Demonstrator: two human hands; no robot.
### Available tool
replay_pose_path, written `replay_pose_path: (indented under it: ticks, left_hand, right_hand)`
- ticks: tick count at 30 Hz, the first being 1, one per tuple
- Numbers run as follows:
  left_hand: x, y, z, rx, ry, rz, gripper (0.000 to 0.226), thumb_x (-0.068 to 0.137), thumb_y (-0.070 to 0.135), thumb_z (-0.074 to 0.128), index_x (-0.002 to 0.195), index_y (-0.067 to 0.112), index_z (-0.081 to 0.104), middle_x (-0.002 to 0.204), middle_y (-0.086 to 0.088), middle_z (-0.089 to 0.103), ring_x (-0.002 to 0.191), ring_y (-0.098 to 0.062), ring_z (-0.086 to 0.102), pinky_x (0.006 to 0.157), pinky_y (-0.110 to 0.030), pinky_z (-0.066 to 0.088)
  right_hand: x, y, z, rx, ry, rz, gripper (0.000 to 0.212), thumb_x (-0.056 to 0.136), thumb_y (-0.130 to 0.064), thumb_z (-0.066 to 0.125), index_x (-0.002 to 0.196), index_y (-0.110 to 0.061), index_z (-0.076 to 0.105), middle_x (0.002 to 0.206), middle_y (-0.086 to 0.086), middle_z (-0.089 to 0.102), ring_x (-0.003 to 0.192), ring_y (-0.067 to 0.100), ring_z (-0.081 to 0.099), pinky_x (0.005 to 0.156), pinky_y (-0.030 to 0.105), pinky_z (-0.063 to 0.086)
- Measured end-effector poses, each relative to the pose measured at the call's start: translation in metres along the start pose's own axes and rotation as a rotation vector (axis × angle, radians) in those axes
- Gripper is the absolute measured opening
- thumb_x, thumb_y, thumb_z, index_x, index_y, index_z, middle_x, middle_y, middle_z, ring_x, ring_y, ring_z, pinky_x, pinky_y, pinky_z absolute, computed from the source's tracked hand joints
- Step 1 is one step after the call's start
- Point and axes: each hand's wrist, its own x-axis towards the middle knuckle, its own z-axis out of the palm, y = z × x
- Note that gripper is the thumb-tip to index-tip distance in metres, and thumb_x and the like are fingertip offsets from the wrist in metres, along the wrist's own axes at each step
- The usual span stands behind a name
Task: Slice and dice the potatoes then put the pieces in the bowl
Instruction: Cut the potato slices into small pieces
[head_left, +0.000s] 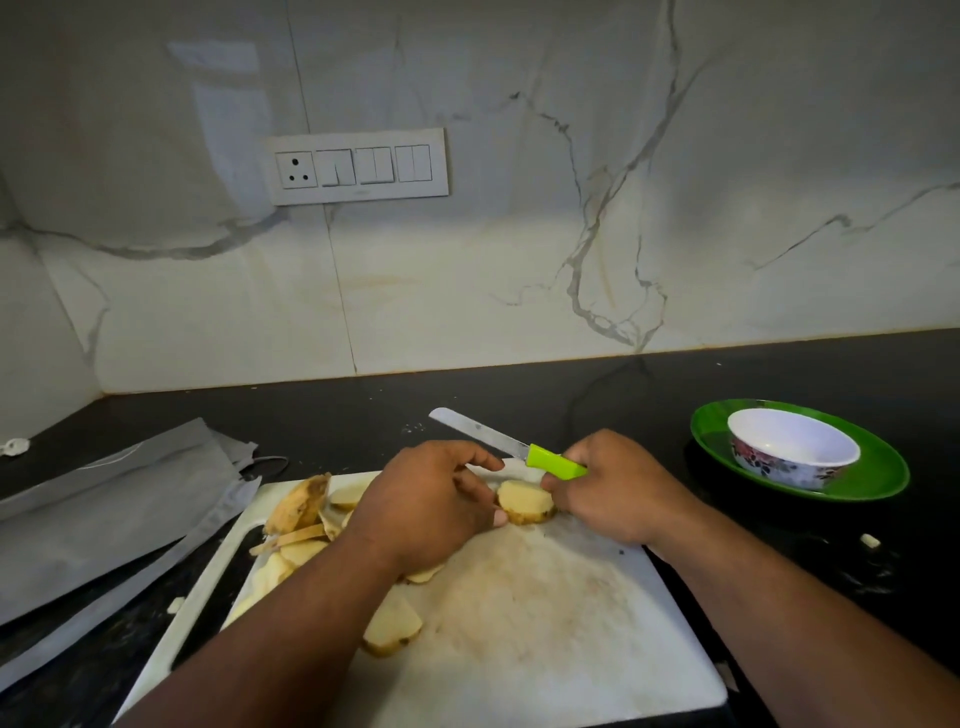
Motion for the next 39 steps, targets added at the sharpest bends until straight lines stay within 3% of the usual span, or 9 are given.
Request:
replay_pose_path:
  ticks: [3, 7, 17, 22, 25, 29, 33, 36, 39]
  left_hand:
    - [0.003, -0.006, 0.002, 0.098, 0.033, 0.016, 0.048, 0.081, 0.047, 0.085, 0.126, 0.041, 0.069, 0.112, 0.026, 0.071, 0.105, 0.008, 0.061, 0.100, -0.029, 0.053]
    - [0.006, -0.010, 0.006, 0.303, -0.040, 0.105, 0.055, 0.089, 0.059, 0.067, 0.141, 0.038, 0.062, 0.136, 0.020, 0.062, 0.135, -0.012, 0.048, 0.110, -0.039, 0.046]
    - [0.002, -0.006, 0.002, 0.085, 0.005, -0.030, 0.045, 0.061, 0.067, 0.090, 0.091, 0.037, 0.075, 0.099, 0.024, 0.071, 0.096, 0.005, 0.064, 0.088, -0.028, 0.057]
    - [0.002, -0.006, -0.006, 0.059, -0.031, -0.045, 0.036, 0.077, 0.036, 0.091, 0.110, 0.034, 0.078, 0.111, 0.022, 0.071, 0.105, 0.001, 0.064, 0.101, -0.028, 0.053]
    - [0.004, -0.006, -0.007, 0.040, -0.012, -0.073, 0.013, 0.080, 0.031, 0.090, 0.082, 0.039, 0.081, 0.089, 0.023, 0.076, 0.089, 0.003, 0.068, 0.093, -0.027, 0.057]
    - [0.006, -0.003, -0.004, 0.014, -0.002, -0.076, 0.024, 0.077, 0.034, 0.091, 0.061, 0.043, 0.075, 0.080, 0.028, 0.074, 0.085, 0.003, 0.069, 0.089, -0.028, 0.057]
    - [0.005, -0.004, -0.003, 0.012, 0.025, -0.073, 0.017, 0.075, 0.038, 0.092, 0.085, 0.039, 0.079, 0.084, 0.022, 0.074, 0.087, 0.001, 0.067, 0.081, -0.020, 0.054]
    - [0.002, -0.005, -0.001, 0.070, -0.028, -0.018, 0.067, 0.074, 0.050, 0.090, 0.135, 0.037, 0.066, 0.124, 0.022, 0.068, 0.114, 0.001, 0.062, 0.103, -0.027, 0.051]
    - [0.001, -0.001, -0.002, 0.108, -0.050, 0.023, 0.068, 0.079, 0.054, 0.085, 0.141, 0.036, 0.063, 0.136, 0.022, 0.065, 0.120, 0.002, 0.060, 0.107, -0.027, 0.049]
  right_hand:
    - [-0.006, -0.006, -0.003, 0.011, -0.011, -0.018, 0.017, 0.067, -0.024, 0.063, 0.075, -0.010, 0.068, 0.054, 0.000, 0.054, 0.053, 0.014, 0.053, 0.049, 0.035, 0.048]
    - [-0.018, -0.013, -0.003, 0.136, -0.036, -0.060, 0.053, 0.048, -0.059, 0.077, 0.076, -0.015, 0.067, 0.060, -0.004, 0.061, 0.054, 0.007, 0.055, 0.052, 0.029, 0.047]
    - [-0.012, -0.010, -0.002, 0.093, -0.079, -0.188, 0.042, 0.063, -0.024, 0.089, 0.097, -0.039, 0.069, 0.084, -0.018, 0.070, 0.079, 0.000, 0.066, 0.072, 0.028, 0.055]
    - [-0.013, -0.007, -0.008, 0.067, -0.035, -0.092, 0.023, 0.064, -0.017, 0.081, 0.080, -0.030, 0.071, 0.072, -0.008, 0.070, 0.063, 0.005, 0.066, 0.051, 0.024, 0.051]
    - [-0.011, -0.006, -0.005, 0.041, -0.007, -0.029, 0.009, 0.068, -0.016, 0.074, 0.072, -0.024, 0.073, 0.064, -0.001, 0.069, 0.055, 0.010, 0.065, 0.046, 0.025, 0.052]
    - [-0.009, -0.009, -0.001, 0.031, -0.021, -0.054, 0.005, 0.073, -0.014, 0.071, 0.076, -0.017, 0.074, 0.068, 0.007, 0.069, 0.053, 0.012, 0.058, 0.046, 0.028, 0.048]
    - [-0.007, -0.011, -0.003, 0.045, -0.057, -0.071, 0.006, 0.073, -0.014, 0.069, 0.076, -0.013, 0.073, 0.071, 0.011, 0.068, 0.058, 0.012, 0.057, 0.053, 0.030, 0.048]
    - [-0.007, -0.008, -0.007, 0.065, -0.073, -0.037, 0.011, 0.067, -0.016, 0.067, 0.076, -0.013, 0.073, 0.061, 0.003, 0.064, 0.056, 0.010, 0.057, 0.053, 0.027, 0.047]
    - [-0.007, -0.005, -0.006, 0.028, -0.022, 0.005, 0.013, 0.065, -0.020, 0.069, 0.077, -0.020, 0.075, 0.068, 0.000, 0.071, 0.062, 0.011, 0.067, 0.062, 0.030, 0.057]
